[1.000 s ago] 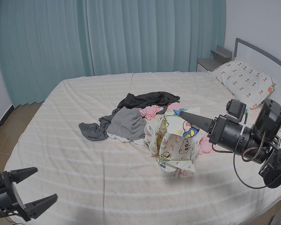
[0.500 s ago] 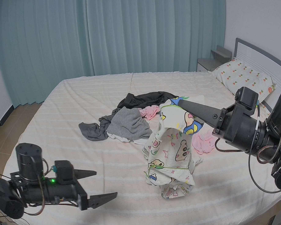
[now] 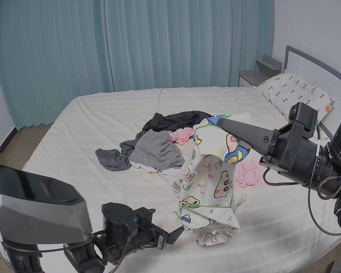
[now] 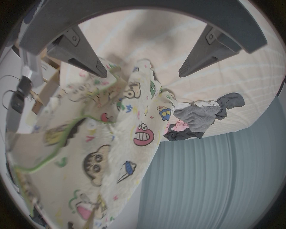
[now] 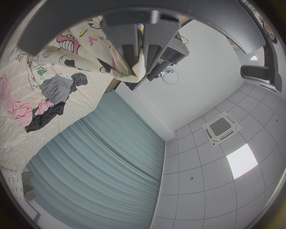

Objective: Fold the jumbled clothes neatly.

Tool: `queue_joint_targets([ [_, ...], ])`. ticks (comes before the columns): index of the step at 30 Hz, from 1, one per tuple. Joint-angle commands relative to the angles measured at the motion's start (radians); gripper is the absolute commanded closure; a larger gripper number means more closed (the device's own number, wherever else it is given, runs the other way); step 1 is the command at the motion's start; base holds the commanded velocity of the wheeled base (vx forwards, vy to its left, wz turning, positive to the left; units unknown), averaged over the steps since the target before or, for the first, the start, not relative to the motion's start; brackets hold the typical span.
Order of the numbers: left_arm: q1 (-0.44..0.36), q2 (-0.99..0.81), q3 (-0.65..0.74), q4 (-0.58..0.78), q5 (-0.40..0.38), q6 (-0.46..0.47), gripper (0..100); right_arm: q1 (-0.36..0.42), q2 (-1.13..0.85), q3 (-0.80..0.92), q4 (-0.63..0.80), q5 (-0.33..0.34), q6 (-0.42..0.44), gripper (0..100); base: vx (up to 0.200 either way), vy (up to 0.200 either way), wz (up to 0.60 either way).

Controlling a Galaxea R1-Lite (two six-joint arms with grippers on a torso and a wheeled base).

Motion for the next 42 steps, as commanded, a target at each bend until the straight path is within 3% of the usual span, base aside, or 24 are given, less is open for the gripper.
queue_joint_targets([
  [1, -0.043, 0.188, -0.155, -0.058, 0.093, -0.071, 0, -0.006, -0.002, 0.017, 0.002, 0.001, 0.002, 100, 0.0, 0.0, 0.0],
  [6, -0.041, 0.237, -0.287, -0.072, 0.2, -0.079, 0, -0.007, -0.007, 0.024, 0.001, 0.001, 0.002, 100, 0.0, 0.0, 0.0],
  [13, -0.031, 0.242, -0.306, -0.098, 0.24, -0.076, 0, -0.009, -0.012, 0.038, -0.001, 0.001, 0.002, 100, 0.0, 0.0, 0.0],
  [22, -0.011, 0.354, -0.306, -0.104, 0.231, -0.088, 0, -0.013, -0.028, 0.04, -0.003, 0.001, 0.004, 100, 0.0, 0.0, 0.0],
  [26, -0.015, 0.392, -0.326, -0.104, 0.208, -0.135, 0, -0.027, -0.027, 0.043, -0.003, 0.001, 0.004, 100, 0.0, 0.0, 0.0],
  [27, -0.015, 0.392, -0.326, -0.104, 0.208, -0.135, 100, -0.027, -0.027, 0.043, -0.003, 0.001, 0.004, 100, 0.0, 0.0, 0.0],
  [36, -0.017, 0.392, -0.315, -0.106, 0.208, -0.18, 100, -0.087, -0.025, 0.056, -0.003, -0.001, 0.045, 100, 0.0, 0.0, 0.0],
  [42, -0.011, 0.325, -0.188, -0.109, 0.215, -0.188, 100, -0.181, -0.025, 0.106, -0.007, 0.001, 0.05, 100, 0.0, 0.0, 0.0],
])
